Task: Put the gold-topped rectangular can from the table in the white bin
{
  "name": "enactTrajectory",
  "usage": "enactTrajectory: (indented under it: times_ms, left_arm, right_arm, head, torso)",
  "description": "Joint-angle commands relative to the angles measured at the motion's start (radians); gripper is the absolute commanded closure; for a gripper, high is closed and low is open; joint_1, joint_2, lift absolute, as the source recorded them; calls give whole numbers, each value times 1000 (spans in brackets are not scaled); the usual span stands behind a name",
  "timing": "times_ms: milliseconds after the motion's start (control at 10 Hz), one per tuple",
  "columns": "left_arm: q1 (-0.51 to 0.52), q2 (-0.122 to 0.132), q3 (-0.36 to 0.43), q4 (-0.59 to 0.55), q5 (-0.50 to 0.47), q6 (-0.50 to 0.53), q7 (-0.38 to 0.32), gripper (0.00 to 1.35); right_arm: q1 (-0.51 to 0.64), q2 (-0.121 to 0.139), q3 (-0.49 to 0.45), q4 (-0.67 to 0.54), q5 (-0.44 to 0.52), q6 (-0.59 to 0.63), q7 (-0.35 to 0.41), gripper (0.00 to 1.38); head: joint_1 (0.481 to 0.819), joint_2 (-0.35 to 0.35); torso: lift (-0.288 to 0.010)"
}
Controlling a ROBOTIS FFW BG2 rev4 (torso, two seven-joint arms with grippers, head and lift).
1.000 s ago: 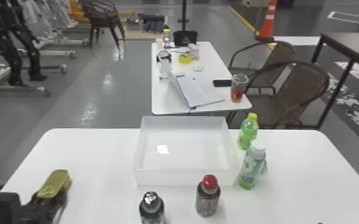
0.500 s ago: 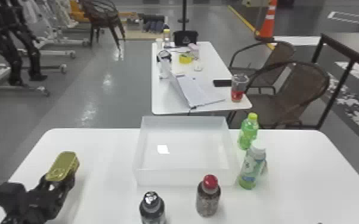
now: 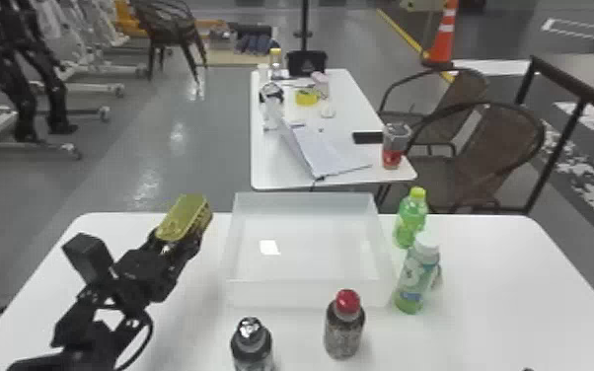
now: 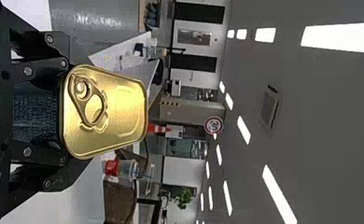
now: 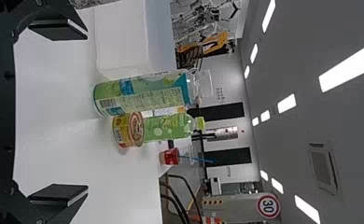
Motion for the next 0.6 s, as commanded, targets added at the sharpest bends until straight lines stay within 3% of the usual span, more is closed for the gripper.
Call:
enactTrajectory:
  times_ms: [0,200,500]
  left_arm:
    - [-44,16,-48,-3,2,82,-48,1168]
    - [-112,18,-57,16,-93,185,-165,1168]
    - [-224,68,-154,121,-132,276,-271,1168]
  right_arm:
    - [-3,1,3,4,0,0,-1,133]
    - [-9,1,7,12,0,0,-1,133]
    - [-17,1,7,18,0,0,0,133]
  head:
    - [549,0]
    - [549,0]
    - [549,0]
  torso:
    - [-100]
    - [-100]
    - [-100]
